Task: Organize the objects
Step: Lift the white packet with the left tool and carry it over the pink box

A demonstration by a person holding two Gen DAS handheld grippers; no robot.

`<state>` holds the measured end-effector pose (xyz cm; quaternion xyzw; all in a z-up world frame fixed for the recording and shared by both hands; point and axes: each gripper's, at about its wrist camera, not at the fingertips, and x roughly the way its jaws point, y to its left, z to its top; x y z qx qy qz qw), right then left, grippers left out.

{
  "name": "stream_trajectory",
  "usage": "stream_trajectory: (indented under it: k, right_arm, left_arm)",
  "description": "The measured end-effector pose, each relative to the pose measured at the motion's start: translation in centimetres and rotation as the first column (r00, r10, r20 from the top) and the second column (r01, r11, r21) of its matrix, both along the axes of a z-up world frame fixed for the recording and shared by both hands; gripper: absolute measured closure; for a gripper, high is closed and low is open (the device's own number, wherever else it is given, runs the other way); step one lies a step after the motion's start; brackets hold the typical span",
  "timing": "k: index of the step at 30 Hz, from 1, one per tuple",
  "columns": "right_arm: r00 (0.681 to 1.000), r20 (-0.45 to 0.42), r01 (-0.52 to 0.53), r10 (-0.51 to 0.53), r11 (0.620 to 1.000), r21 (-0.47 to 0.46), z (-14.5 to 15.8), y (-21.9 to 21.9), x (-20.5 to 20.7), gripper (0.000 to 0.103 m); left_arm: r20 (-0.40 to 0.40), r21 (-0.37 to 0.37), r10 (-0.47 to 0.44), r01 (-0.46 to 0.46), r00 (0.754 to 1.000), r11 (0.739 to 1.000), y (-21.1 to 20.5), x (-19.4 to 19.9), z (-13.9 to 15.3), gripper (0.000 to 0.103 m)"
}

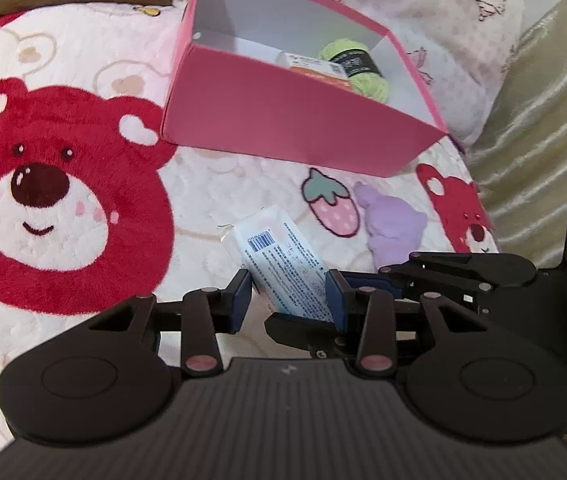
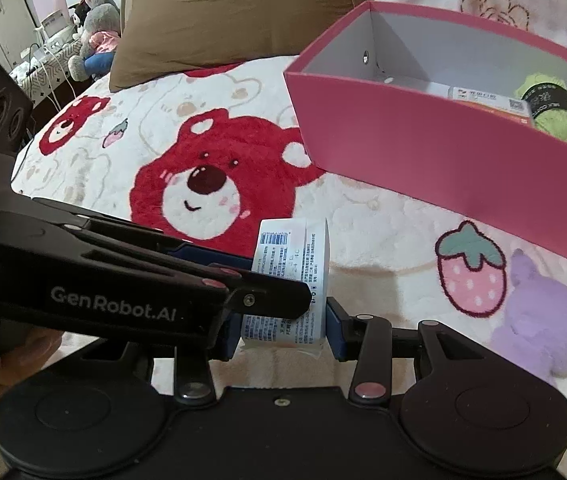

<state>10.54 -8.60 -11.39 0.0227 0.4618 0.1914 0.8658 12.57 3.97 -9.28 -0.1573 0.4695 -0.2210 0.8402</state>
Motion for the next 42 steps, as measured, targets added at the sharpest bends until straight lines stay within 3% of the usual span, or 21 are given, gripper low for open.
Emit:
stream_trajectory:
  k: [18, 22, 33, 42]
  right_arm:
    - [1.000, 0.017, 0.009, -0.010, 0.997, 0.075, 4.7, 0.2, -3.1, 0.056]
    - [1.000, 0.021, 0.021, -0.022, 0.998, 0.059, 6.8, 1.0, -3.0, 0.056]
    - [0.998, 0.042, 0.039, -0.036, 0.997, -0.061, 14.4, 3.3, -3.7, 0.056]
    - [0.992, 0.101, 0.083, -0.080, 0.996, -0.018, 17.4, 3.4, -3.6, 0.056]
  left_arm:
    - [0.010, 0.066, -0.049, 0.048, 0.999, 0.997, 0.4, -2.7, 6.1, 0.066]
    - [0.017, 0.074, -0.073, 0.072, 0.997, 0.995, 0.7, -2.4, 8.4, 0.066]
    - [0.065, 0.004, -0.077, 0.077, 0.995, 0.997, 2.4, -3.4, 14.7, 0.066]
    - [0.071, 0.091, -0.140, 0.133, 0.988, 0.987, 2.1, -2.1, 19.1, 0.065]
